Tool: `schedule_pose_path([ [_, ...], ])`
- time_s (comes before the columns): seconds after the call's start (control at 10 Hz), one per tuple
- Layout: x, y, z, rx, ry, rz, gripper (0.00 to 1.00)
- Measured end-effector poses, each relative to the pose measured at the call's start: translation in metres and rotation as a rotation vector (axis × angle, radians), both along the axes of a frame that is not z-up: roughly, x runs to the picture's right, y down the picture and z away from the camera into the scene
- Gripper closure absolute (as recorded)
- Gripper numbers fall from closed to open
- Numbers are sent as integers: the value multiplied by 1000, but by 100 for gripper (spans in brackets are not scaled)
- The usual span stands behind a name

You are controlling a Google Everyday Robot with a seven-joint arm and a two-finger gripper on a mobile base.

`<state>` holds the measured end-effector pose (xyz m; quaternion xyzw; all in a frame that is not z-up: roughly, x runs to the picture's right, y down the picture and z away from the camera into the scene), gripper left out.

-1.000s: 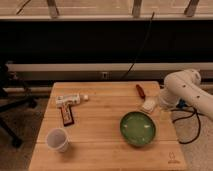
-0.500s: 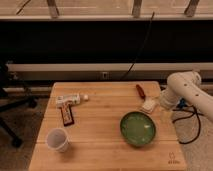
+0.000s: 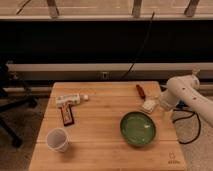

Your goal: Place the white sponge in the ceramic bowl

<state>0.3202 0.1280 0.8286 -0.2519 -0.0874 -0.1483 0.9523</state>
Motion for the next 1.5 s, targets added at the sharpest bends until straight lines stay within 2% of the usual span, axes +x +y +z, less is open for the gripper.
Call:
schedule_pose_path([
  [0.1,0,0,4,9,-9,-30,20],
  [0.3,0,-3,18,34,-34,-128,20],
  [0.5,-3,-11,32,50,-66,-192,20],
  [0.8,-3,-22,50,57,-115,-289,20],
  [1.5,-22,-2,62,-17,-190,-355,20],
])
